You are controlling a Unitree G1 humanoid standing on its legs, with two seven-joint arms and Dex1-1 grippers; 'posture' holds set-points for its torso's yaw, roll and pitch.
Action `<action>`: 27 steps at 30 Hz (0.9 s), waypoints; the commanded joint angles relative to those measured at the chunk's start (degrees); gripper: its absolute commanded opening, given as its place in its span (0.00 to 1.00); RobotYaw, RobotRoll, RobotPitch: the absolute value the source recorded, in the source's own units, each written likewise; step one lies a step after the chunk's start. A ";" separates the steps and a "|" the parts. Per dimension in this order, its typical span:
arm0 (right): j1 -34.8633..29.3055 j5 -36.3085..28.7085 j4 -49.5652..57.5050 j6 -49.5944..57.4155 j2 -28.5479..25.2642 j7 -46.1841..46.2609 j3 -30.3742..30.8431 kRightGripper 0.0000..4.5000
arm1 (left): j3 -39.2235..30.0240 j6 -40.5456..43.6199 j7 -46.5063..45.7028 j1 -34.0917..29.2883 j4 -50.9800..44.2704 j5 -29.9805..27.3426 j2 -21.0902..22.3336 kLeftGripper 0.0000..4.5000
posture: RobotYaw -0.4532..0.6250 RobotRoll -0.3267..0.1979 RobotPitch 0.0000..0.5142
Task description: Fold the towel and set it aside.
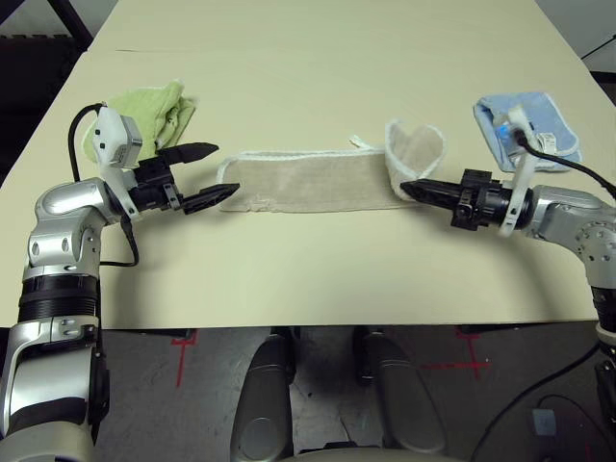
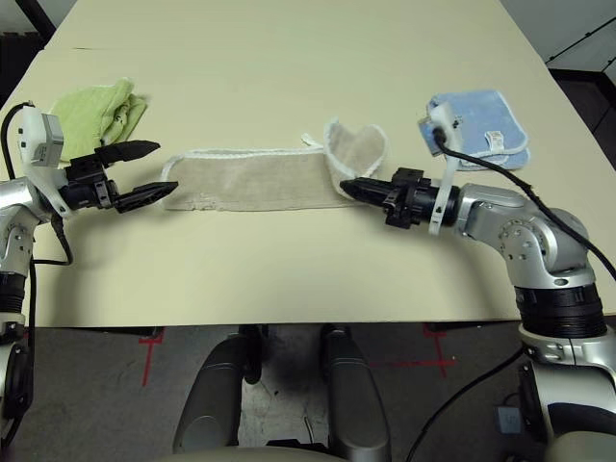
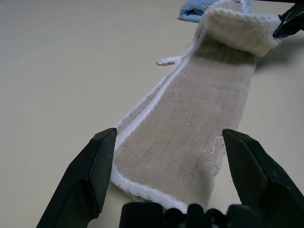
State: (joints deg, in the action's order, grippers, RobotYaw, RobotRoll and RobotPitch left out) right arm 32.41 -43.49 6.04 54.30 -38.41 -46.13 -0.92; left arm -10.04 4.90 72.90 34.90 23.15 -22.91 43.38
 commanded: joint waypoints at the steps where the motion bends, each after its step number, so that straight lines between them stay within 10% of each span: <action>1: -0.06 2.29 -0.25 1.31 0.01 1.28 1.17 0.01 | 0.22 0.39 0.21 -1.29 -1.04 -0.11 0.21 1.00 | 0.37 0.62 0.50; 16: 7.34 4.75 -3.31 10.20 8.60 8.33 2.47 0.01 | 0.32 0.97 -0.10 -1.37 -1.46 -0.12 0.04 1.00 | 0.38 0.62 0.50; 27: 6.57 8.45 -3.64 7.01 8.27 5.47 6.22 0.77 | 0.08 1.25 -0.24 -2.00 -2.09 -0.15 0.32 1.00 | 0.39 0.62 0.49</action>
State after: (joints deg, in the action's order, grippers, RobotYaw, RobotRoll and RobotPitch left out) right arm 39.84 -35.50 2.29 61.39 -30.63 -41.02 4.80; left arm -10.14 5.78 72.69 33.96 22.55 -22.94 43.41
